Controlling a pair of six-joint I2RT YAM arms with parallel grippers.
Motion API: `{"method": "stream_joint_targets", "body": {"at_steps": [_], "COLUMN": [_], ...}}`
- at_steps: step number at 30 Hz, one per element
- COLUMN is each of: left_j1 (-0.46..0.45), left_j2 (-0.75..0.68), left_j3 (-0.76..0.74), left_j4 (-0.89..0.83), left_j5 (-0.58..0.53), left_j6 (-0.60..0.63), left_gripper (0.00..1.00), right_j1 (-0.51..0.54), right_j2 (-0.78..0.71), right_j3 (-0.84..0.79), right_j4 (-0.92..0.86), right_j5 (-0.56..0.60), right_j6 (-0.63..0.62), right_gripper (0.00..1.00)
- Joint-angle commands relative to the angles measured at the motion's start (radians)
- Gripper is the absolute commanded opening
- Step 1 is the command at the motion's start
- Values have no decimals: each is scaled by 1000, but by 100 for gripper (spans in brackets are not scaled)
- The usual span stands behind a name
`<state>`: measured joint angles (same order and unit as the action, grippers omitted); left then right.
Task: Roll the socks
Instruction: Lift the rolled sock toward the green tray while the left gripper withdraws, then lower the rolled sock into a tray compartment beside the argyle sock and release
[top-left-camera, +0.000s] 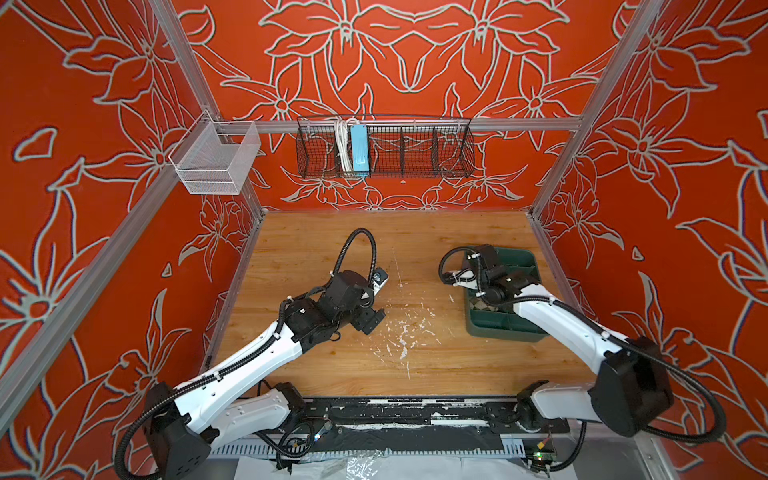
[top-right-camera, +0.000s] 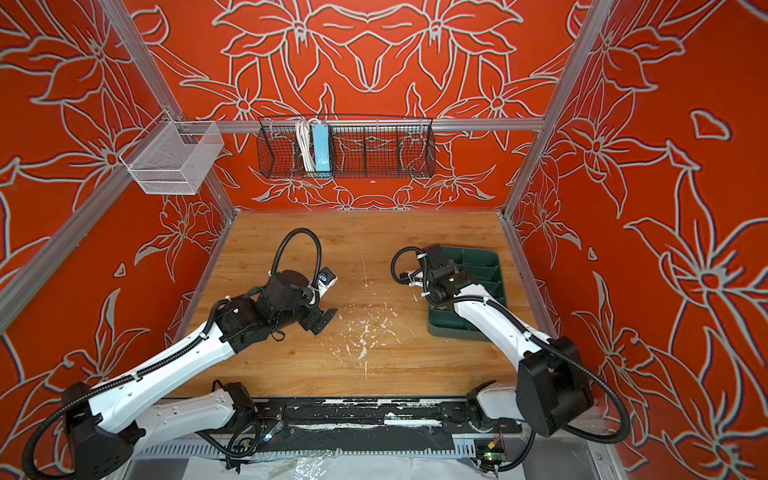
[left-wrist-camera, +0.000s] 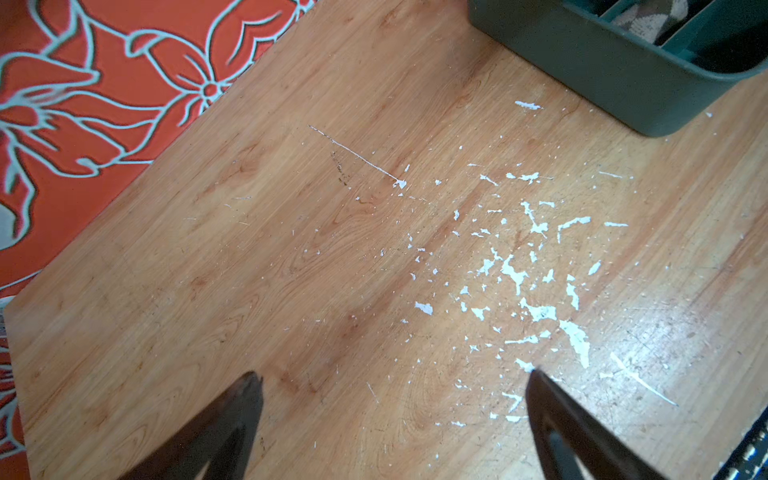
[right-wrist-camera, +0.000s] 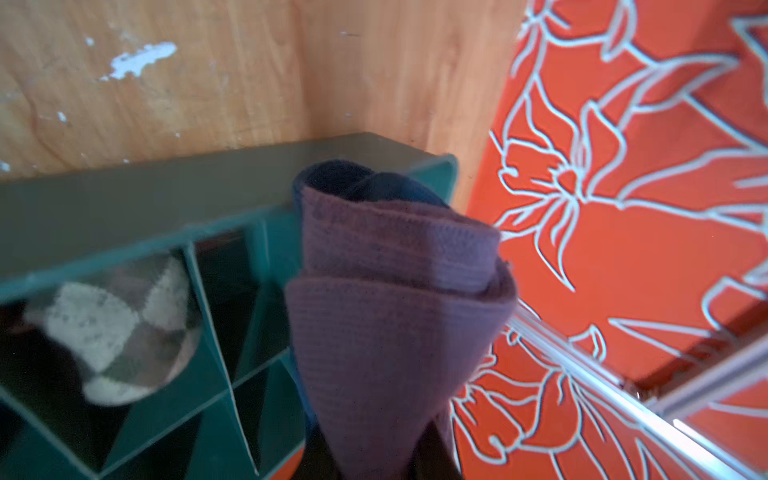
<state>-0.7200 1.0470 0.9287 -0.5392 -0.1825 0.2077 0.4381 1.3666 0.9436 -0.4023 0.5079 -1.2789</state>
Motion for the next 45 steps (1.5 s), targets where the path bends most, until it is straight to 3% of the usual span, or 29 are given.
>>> {"method": "stream_joint_targets", "body": {"at_steps": [1,7,13,20,27,32,36,45], "left_j1": [-2,-2,-2,-2,-4,-3,-4,-4], "left_j2": [-32,-47,-34,-30,-42,-48,-51,-51], "left_j3": [10,4,9,15,11,12,12,10], "left_j4": [-10,-8,-23,-26,-22,-26,-25,-25], "left_j5": [-3,-9,-3,10,22,20,20,9], "left_j6": [-17,-11,-8,-7,-6,-7,-7,-2], "left_gripper": [97,97,97,97,97,97,97,97], "right_j1": [-2,-1,-9,-81,-150,-158,-119,57], "right_j2": [44,70,37,44,23,59,114,328], "right_j3": [-18,-26,-51,-35,-20,-30,-29,134], "right_j4": [48,-131,-322,-339,-312,-314,-335,-499], "right_j5": [-4,-123,-276,-213,-162,-195,-253,-407], "right_j6": [-57,41,35,49,-46,-93,-82,86], "right_gripper": [0,0,0,0,0,0,0,0]}}
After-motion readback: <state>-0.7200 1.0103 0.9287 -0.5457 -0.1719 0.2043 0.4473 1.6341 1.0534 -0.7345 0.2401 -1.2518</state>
